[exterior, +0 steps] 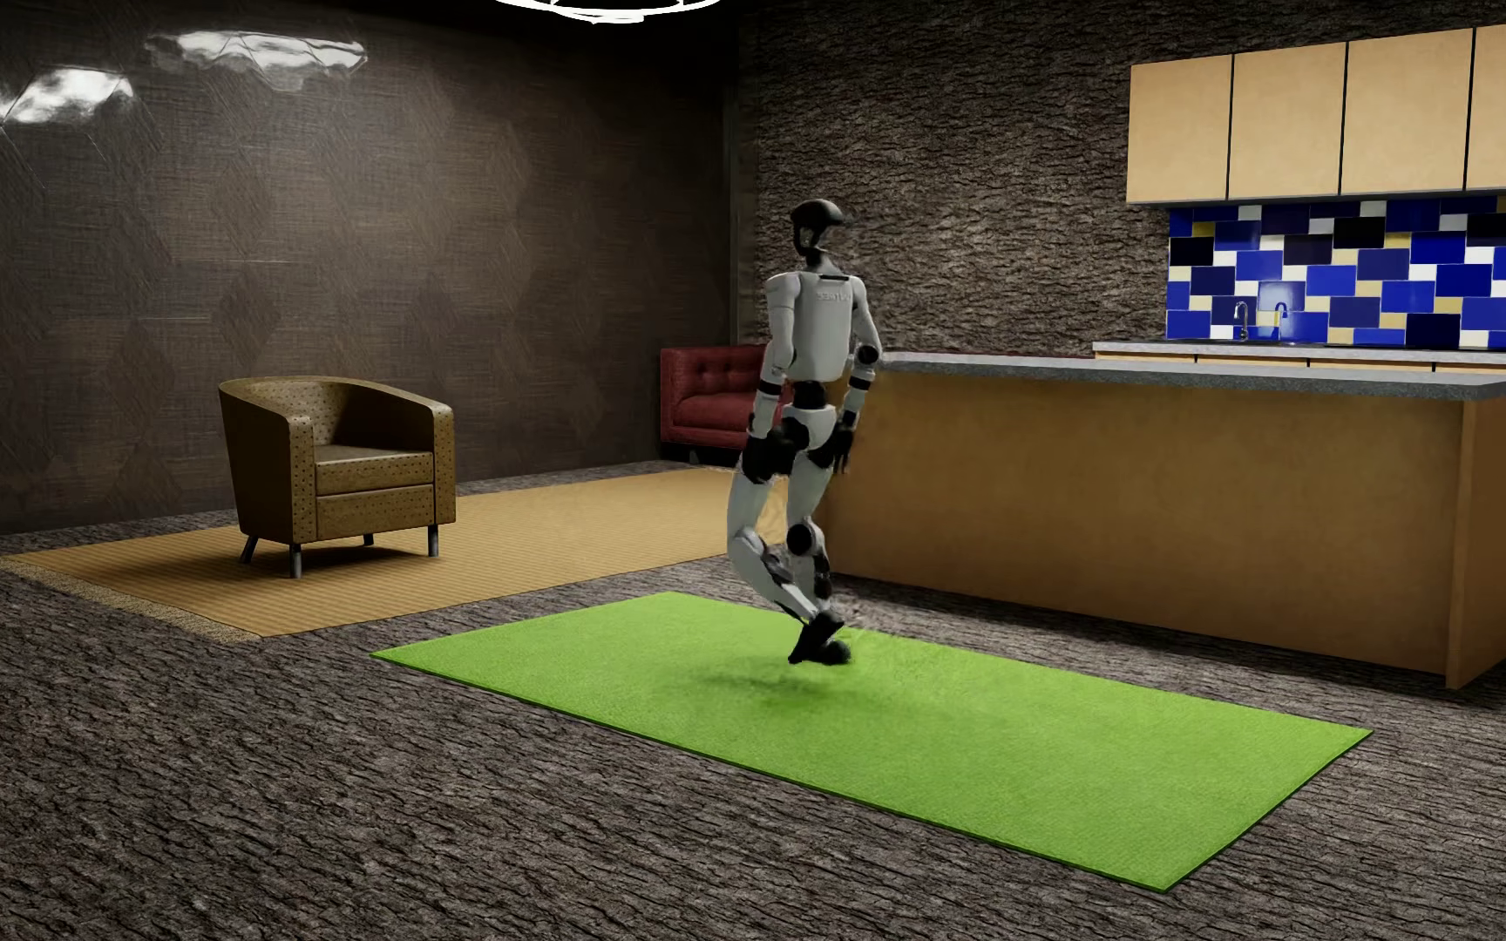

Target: Walk towards the armchair

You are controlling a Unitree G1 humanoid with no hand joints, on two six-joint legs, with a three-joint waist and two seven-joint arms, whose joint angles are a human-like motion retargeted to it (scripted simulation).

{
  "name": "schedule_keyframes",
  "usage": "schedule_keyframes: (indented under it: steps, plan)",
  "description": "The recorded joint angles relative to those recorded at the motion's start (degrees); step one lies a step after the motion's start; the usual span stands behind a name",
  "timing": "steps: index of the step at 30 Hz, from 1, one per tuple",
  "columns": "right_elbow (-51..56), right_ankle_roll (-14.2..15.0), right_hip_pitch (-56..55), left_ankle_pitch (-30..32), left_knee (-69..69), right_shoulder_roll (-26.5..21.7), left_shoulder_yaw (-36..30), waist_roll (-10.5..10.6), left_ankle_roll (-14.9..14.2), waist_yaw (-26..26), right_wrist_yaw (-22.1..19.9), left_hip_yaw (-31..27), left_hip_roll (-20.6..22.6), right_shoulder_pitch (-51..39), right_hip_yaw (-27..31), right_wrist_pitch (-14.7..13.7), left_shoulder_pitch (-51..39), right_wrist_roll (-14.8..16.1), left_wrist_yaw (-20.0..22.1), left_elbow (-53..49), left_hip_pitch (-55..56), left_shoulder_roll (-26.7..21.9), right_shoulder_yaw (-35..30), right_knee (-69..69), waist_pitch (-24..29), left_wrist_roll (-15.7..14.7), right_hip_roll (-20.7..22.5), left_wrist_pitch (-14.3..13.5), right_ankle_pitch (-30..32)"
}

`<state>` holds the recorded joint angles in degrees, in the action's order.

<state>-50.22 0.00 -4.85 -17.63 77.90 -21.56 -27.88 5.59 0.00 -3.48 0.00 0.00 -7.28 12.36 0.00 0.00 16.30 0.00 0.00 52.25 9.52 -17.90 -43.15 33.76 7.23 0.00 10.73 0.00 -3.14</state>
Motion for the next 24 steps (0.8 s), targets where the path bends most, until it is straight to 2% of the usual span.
schedule_keyframes:
  steps: [1,3,5,6,7,8,9,10,11,12,13,14,15,16,17,18,19,20,21,22,23,24]
  plan:
    - [2.09,0.00,5.89,-0.33,-7.32,-1.18,-0.78,-1.08,0.00,-3.47,0.00,0.00,-0.09,-2.17,0.00,0.00,1.61,0.00,0.00,-0.21,2.71,-0.49,-1.98,-3.15,0.09,0.00,-0.94,0.00,-4.78]
    - [4.41,0.00,15.27,3.34,-26.38,-2.00,-0.09,-3.06,0.00,-7.57,0.00,0.00,-0.50,-6.08,0.00,0.00,3.38,0.00,0.00,1.12,7.17,-1.56,0.65,-8.05,-0.16,0.00,-2.92,0.00,-13.25]
    - [5.94,0.00,20.88,13.40,-44.57,-2.82,-1.38,-3.33,0.00,-9.96,0.00,0.00,-0.94,-9.59,0.00,0.00,3.67,0.00,0.00,2.77,10.18,-1.97,5.57,-9.61,-2.00,0.00,-3.54,0.00,-20.23]
    - [6.13,0.00,22.70,18.77,-68.29,-2.76,-1.12,-3.85,0.00,-9.91,0.00,0.00,-1.02,-10.81,0.00,0.00,3.75,0.00,0.00,3.59,12.50,-2.07,8.02,-9.56,-2.86,0.00,-3.44,0.00,-21.00]
    - [7.60,0.00,24.32,14.16,-49.01,-3.70,-2.06,-4.23,0.00,-11.44,0.00,0.00,-1.01,-11.41,0.00,0.00,3.68,0.00,0.00,3.52,14.82,-2.35,8.43,-8.30,-2.91,0.00,-4.65,0.00,-19.59]
    - [9.13,0.00,26.76,14.74,-43.71,-3.74,-3.09,-5.15,0.00,-13.05,0.00,0.00,0.65,-10.20,0.00,0.00,3.26,0.00,0.00,4.31,15.86,-2.51,11.60,-5.89,-2.20,0.00,-6.38,0.00,-16.12]
    - [8.26,0.00,26.04,17.64,-38.61,-2.68,-3.39,-6.24,0.00,-14.12,0.00,0.00,1.86,-8.99,0.00,0.00,3.27,0.00,0.00,5.41,17.04,-2.45,13.18,0.05,-3.12,0.00,-8.04,0.00,-8.81]
    - [6.42,0.00,23.91,15.60,-33.93,-0.83,-3.23,-8.12,0.00,-14.41,0.00,0.00,4.74,-7.13,0.00,0.00,3.09,0.00,0.00,6.87,15.30,-2.34,13.77,10.40,-2.75,0.00,-10.63,0.00,2.88]
    - [5.53,0.00,17.18,12.50,-33.16,-0.17,-2.22,-7.92,0.00,-13.07,0.00,0.00,6.69,-5.53,0.00,0.00,2.32,0.00,0.00,7.28,13.19,-1.94,12.91,25.15,-2.80,0.00,-10.32,0.00,12.18]
    - [4.29,0.00,10.30,9.68,-33.79,0.57,-0.55,-8.25,0.00,-11.78,0.00,0.00,8.97,-4.89,0.00,0.00,2.07,0.00,0.00,6.00,9.09,-1.58,11.30,39.91,-1.58,0.00,-11.39,0.00,12.28]
    - [3.33,0.00,3.58,8.35,-35.85,0.60,-1.10,-7.42,0.00,-9.58,0.00,0.00,8.40,-4.79,0.00,0.00,1.18,0.00,0.00,4.21,3.63,-1.65,7.23,48.08,-0.57,0.00,-11.13,0.00,8.71]
    - [1.97,0.00,-2.50,7.74,-38.14,1.75,-0.90,-5.61,0.00,-6.16,0.00,0.00,7.12,-3.32,0.00,0.00,0.71,0.00,0.00,1.81,-1.01,-1.50,7.23,48.52,-0.47,0.00,-9.53,0.00,7.98]
    - [5.14,0.00,-7.51,6.93,-40.48,0.42,-1.43,-4.16,0.00,-2.08,0.00,0.00,6.87,-0.66,0.00,0.00,-0.53,0.00,0.00,-0.66,-4.91,-1.71,5.88,42.53,0.11,0.00,-9.15,0.00,9.96]
    - [0.00,0.00,-10.43,6.11,-42.51,1.34,-1.54,-3.51,0.00,0.77,0.00,0.00,5.61,-0.31,0.00,0.00,-1.60,0.00,0.00,-2.83,-9.71,-2.50,2.92,30.77,0.61,0.00,-8.34,0.00,14.95]
    - [-1.53,0.00,-13.77,5.07,-44.92,1.91,-0.10,-3.15,0.00,3.44,0.00,0.00,5.66,1.46,0.00,0.00,-2.23,0.00,0.00,-5.42,-13.02,-2.62,5.13,17.35,-0.17,0.00,-8.37,0.00,17.47]
    - [-3.03,0.00,-14.45,3.24,-47.22,1.88,0.91,-3.00,0.00,5.06,0.00,0.00,5.50,2.79,0.00,0.00,-2.65,0.00,0.00,-7.60,-17.78,-3.08,5.40,3.38,-0.69,0.00,-7.74,0.00,11.54]
    - [-3.27,0.00,-14.31,0.81,-48.95,1.52,2.88,-3.71,0.00,5.89,0.00,0.00,6.58,3.77,0.00,0.00,-3.34,0.00,0.00,-9.68,-21.30,-3.80,3.73,-3.98,-1.71,0.00,-7.28,0.00,-8.59]
    - [-3.29,0.00,-15.53,-2.47,-49.00,0.91,4.60,-4.06,0.00,6.46,0.00,0.00,6.91,5.07,0.00,0.00,-3.60,0.00,0.00,-11.16,-23.26,-4.61,2.45,-24.39,-3.17,0.00,-7.74,0.00,7.63]
    - [-3.88,0.00,-16.66,-4.57,-48.76,0.62,6.15,-4.50,0.00,7.18,0.00,0.00,7.76,6.21,0.00,0.00,-3.93,0.00,0.00,-11.17,-24.98,-4.97,1.20,-26.03,-3.62,0.00,-7.73,0.00,9.83]
    - [-4.63,0.00,-18.58,-4.89,-47.09,0.45,8.13,-3.75,0.00,8.13,0.00,0.00,7.50,6.77,0.00,0.00,-3.46,0.00,0.00,-10.62,-26.67,-4.64,0.26,-5.40,-3.12,0.00,-6.78,0.00,-9.95]
    - [-5.19,0.00,-18.78,-2.46,-43.26,0.19,10.02,-2.85,0.00,8.38,0.00,0.00,6.88,7.38,0.00,0.00,-2.57,0.00,0.00,-9.10,-27.59,-4.10,0.18,-3.45,-3.11,0.00,-4.79,0.00,-3.31]
    - [-5.87,0.00,-18.75,5.70,-33.54,0.05,10.64,-0.38,0.00,8.04,0.00,0.00,3.84,7.95,0.00,0.00,-1.82,0.00,0.00,-7.25,-24.54,-3.05,0.94,-3.33,-3.37,0.00,-1.69,0.00,6.39]
